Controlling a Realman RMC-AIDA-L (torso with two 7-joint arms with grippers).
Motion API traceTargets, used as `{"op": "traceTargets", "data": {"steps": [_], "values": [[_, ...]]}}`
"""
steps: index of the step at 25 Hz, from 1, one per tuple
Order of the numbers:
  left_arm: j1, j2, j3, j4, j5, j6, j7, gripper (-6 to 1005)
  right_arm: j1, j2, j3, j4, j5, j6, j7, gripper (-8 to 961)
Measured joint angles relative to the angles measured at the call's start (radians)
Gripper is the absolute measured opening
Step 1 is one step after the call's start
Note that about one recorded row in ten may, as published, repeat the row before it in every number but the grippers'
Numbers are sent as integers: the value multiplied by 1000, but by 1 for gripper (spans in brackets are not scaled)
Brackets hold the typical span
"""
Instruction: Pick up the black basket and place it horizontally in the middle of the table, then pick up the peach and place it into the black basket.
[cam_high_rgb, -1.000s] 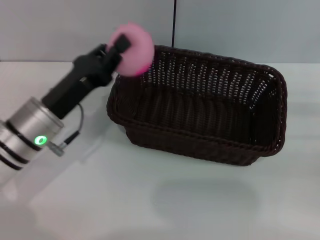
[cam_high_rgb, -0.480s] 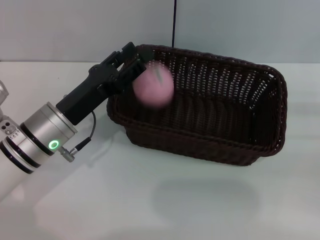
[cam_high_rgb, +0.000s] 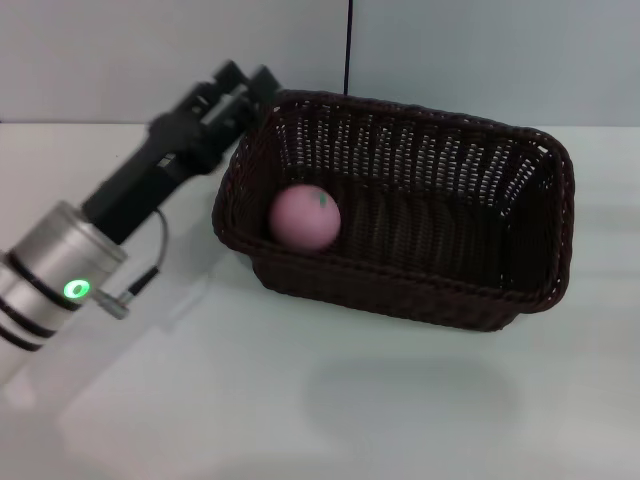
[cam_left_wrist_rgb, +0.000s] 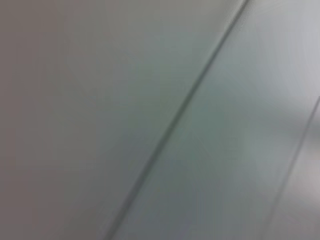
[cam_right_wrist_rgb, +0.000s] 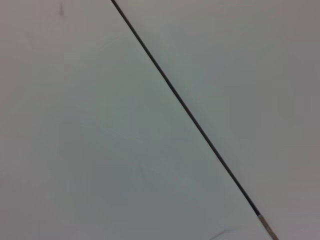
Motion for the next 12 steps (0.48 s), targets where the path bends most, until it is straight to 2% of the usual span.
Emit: {"op": "traceTargets", "data": {"steps": [5,6,7,8,9,10,12], "values": [[14,1,-27,9,0,23,4,703,-6,1,13,-1,5,0,0,458],[72,1,-119,50,-1,98,22,702,-6,1,13,-1,5,0,0,458],[72,1,-119,50,-1,98,22,701,-7,2,19,-1,5,0,-1,458],[128,3,-211,72,-1,156,55,700,-8,2,25,-2,5,0,-1,458],[128,3,-211,72,-1,156,55,699,-9,2,30,-2,5,0,-1,458],[175,4,-287,83,-2,199,99,697,-11,2,35,-2,5,-1,-1,458],[220,3,-369,84,-2,245,171,695,-13,2,47,-2,5,-2,-1,458]]}}
